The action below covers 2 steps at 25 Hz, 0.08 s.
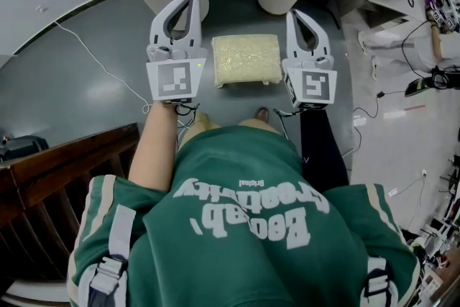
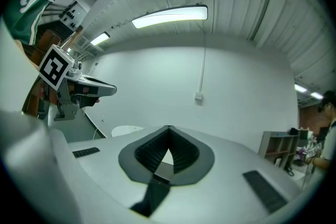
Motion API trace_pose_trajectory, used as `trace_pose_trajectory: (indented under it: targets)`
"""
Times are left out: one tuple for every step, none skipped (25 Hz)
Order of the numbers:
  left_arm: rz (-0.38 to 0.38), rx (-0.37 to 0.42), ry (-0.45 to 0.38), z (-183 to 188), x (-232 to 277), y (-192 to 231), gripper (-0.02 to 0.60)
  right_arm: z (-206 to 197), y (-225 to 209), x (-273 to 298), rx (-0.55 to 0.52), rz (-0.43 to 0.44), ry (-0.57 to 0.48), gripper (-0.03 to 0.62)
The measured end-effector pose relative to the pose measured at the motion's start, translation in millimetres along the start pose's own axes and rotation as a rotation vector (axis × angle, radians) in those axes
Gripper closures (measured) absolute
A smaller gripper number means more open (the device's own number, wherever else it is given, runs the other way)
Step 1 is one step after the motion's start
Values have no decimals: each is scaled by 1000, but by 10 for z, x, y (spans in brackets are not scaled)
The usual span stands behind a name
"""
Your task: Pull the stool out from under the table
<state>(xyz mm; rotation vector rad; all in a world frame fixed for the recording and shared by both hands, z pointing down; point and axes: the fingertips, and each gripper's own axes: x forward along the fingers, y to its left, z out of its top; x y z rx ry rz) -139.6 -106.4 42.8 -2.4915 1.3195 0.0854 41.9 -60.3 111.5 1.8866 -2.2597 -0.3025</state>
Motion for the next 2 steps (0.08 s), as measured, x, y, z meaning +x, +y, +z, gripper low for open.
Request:
trace_pose_trajectory:
  targets:
    - [1,-3,2,-5,-3,0,567,-3,-6,1,2,-4,3,588]
    - [3,-6,4,-9,-5,2,566,-4,-13,3,4,-9,7,588]
